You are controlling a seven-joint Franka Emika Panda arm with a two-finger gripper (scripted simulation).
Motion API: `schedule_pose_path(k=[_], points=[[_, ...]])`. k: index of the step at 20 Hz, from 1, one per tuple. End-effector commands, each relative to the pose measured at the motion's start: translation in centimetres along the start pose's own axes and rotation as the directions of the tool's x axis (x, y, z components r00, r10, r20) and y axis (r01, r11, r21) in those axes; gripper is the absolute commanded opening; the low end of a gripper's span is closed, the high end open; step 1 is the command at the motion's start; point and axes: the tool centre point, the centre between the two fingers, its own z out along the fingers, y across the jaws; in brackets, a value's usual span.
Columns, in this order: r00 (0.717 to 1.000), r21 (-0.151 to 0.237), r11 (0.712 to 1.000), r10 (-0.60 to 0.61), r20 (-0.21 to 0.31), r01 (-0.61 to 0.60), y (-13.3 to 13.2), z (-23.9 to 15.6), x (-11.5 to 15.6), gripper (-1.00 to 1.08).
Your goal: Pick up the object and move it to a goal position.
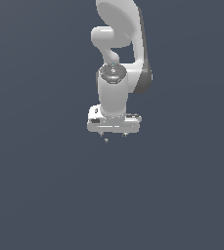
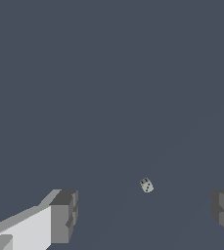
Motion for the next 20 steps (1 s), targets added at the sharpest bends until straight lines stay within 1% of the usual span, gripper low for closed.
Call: schedule_pose_path(k=[1,6,10,15,20], points=[[0.999,0.001,0.999,0.042,0.001,-0.042,0.1,0.4,-0.2,1.0],[0.987,0.005,0.987,0.158,0.002,-0.158,0.3,1.6,-0.7,1.0],[0.962,0.007,0.962,0.273,0.003,-0.273,0.6,2.7,-1.2,1.0],[0.909,0.007,0.909,0.416,0.003,-0.416,1.0,4.0,-1.9,1.0],[0.835,0.007,0.835,0.551,0.003,-0.551,1.5,5.3,-2.7,1.0]])
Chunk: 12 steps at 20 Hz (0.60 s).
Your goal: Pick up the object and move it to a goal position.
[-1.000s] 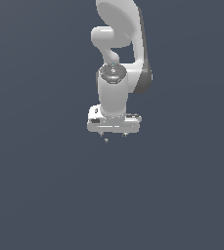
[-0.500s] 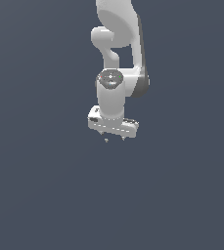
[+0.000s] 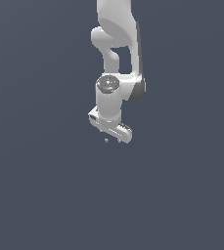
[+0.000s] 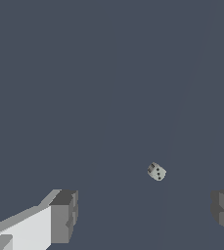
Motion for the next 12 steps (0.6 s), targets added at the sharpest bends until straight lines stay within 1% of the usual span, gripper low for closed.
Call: schedule_pose_path(k=[1,3,6,12], points=[[0.997,0.0,0.997,0.079,-0.001,-0.079,0.4,0.6,-0.2,1.0],[0.99,-0.001,0.99,0.14,-0.003,-0.14,0.8,1.1,-0.3,1.0],[0.973,-0.001,0.973,0.231,-0.005,-0.231,1.3,1.9,-0.6,1.0],[0.92,-0.002,0.92,0.392,-0.013,-0.392,2.4,3.1,-1.0,1.0]])
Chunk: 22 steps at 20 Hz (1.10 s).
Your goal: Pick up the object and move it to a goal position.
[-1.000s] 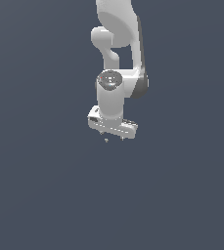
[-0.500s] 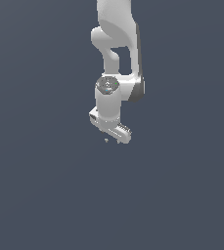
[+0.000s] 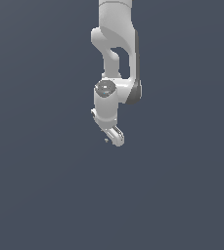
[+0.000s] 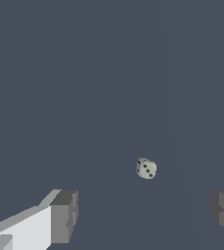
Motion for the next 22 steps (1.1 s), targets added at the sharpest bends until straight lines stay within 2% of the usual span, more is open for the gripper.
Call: schedule_pose_path(k=[1,10,22], points=[[0.998,0.0,0.998,0.065,-0.003,-0.065,0.4,0.5,0.0,1.0],[0.98,-0.001,0.98,0.2,-0.011,-0.2,1.4,1.4,0.0,1.0],[0.976,-0.001,0.976,0.216,-0.012,-0.216,1.6,2.7,0.0,1.0]])
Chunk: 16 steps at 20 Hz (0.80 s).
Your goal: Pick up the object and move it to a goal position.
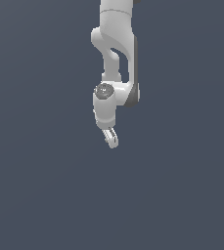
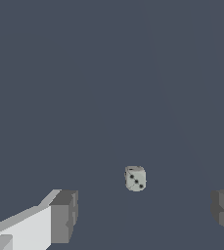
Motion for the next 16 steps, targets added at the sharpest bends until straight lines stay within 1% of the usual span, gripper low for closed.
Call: schedule_pose_path(k=[1,7,12,13,16], points=[[1.0,-0.001,1.0,0.001,0.0,-0.001,0.1,0.9,0.0,1.0],[1.0,-0.001,1.0,0.004,0.0,-0.004,0.1,3.6,0.0,1.0],[1.0,-0.001,1.0,0.005,0.0,-0.005,0.1,4.3,0.0,1.0],[1.0,-0.001,1.0,0.005,0.0,-0.005,0.1,4.3,0.0,-1.0],[1.0,-0.001,1.0,0.005,0.0,-0.005,0.1,4.3,0.0,-1.0]])
